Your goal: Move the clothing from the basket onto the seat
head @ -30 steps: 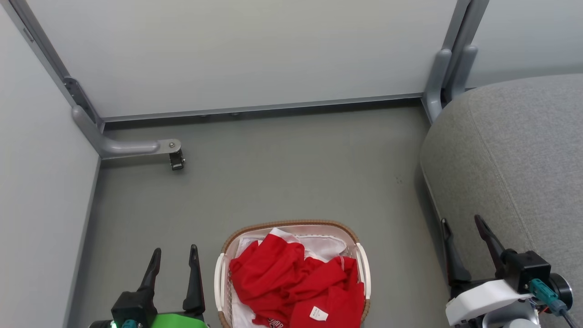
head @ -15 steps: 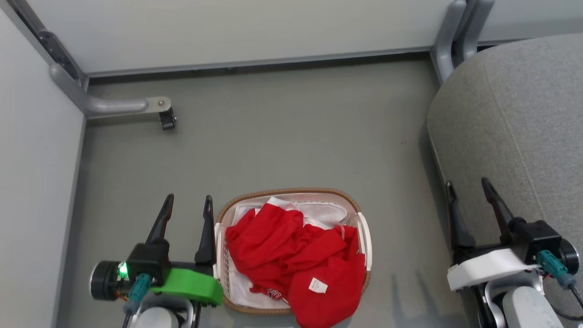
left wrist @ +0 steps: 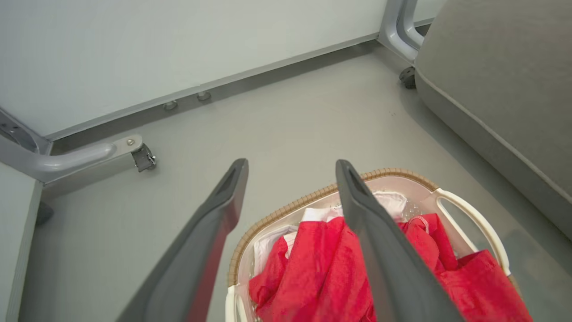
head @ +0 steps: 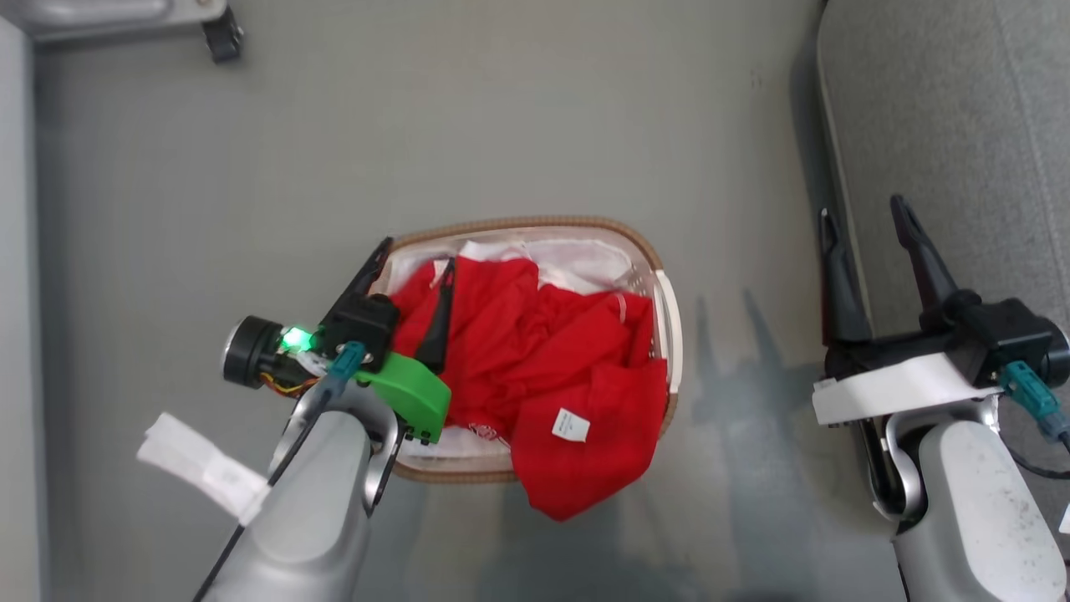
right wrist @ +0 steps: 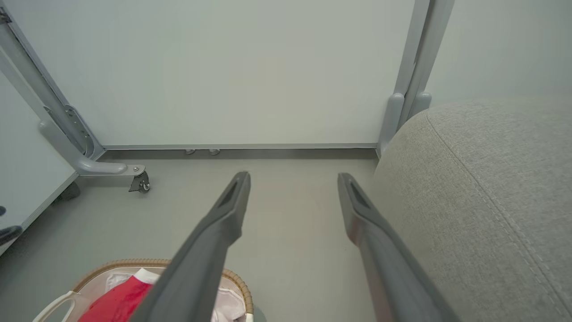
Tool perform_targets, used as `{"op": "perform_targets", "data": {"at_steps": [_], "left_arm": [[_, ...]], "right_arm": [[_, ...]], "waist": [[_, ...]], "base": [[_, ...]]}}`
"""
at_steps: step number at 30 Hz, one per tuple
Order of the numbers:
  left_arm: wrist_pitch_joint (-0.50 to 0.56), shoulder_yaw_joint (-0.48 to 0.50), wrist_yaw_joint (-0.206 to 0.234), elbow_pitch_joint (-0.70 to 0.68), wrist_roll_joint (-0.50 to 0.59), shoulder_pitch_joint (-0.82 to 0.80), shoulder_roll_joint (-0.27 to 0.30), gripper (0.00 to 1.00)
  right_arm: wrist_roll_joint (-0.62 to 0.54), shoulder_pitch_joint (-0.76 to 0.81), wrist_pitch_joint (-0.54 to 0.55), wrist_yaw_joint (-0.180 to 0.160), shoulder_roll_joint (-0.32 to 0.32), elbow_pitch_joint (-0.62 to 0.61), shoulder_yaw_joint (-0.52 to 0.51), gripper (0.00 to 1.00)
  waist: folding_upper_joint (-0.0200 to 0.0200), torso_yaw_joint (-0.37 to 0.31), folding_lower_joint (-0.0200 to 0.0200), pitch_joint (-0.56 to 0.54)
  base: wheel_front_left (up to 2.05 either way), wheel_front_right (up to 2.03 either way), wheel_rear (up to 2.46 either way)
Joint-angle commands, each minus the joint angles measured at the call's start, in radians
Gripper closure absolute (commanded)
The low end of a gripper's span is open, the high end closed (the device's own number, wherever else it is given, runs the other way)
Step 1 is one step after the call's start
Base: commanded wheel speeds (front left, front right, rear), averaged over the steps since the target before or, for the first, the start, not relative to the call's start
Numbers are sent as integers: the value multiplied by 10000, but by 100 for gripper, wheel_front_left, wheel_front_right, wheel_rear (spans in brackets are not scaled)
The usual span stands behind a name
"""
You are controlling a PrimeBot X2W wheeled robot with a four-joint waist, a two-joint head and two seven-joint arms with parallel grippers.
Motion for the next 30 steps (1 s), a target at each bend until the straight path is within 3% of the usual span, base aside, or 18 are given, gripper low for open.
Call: {"op": "perform_targets", "data": {"at_steps": [1, 15, 26, 29, 30], "left_arm": [[7, -195, -86, 440, 74, -397, 68, 0], [17, -1625, -170, 4066, 184, -2304, 70, 0], [8, -1236, 430, 5005, -301, -3141, 333, 0], [12, -1200, 410, 5309, -372, -3248, 387, 0], [37, -1211, 332, 5448, -386, -3277, 384, 16]], "right_arm": [[59, -256, -51, -3, -45, -60, 43, 0], [716, -898, -49, -3, -39, -151, 431, 0], [1094, -1140, -49, -3, -39, -155, 523, 0], [1131, -1176, -49, -3, -39, -132, 549, 0], [1146, -1173, -49, -3, -40, -111, 553, 0]], "waist": [[-1, -535, -1, 1500], [-1, -1632, -1, 3023], [-1, -1945, -1, 3501], [-1, -1961, -1, 3516], [-1, -1959, -1, 3508]], "base": [[0, 0, 0], [0, 0, 0], [0, 0, 0], [0, 0, 0], [0, 0, 0]]}}
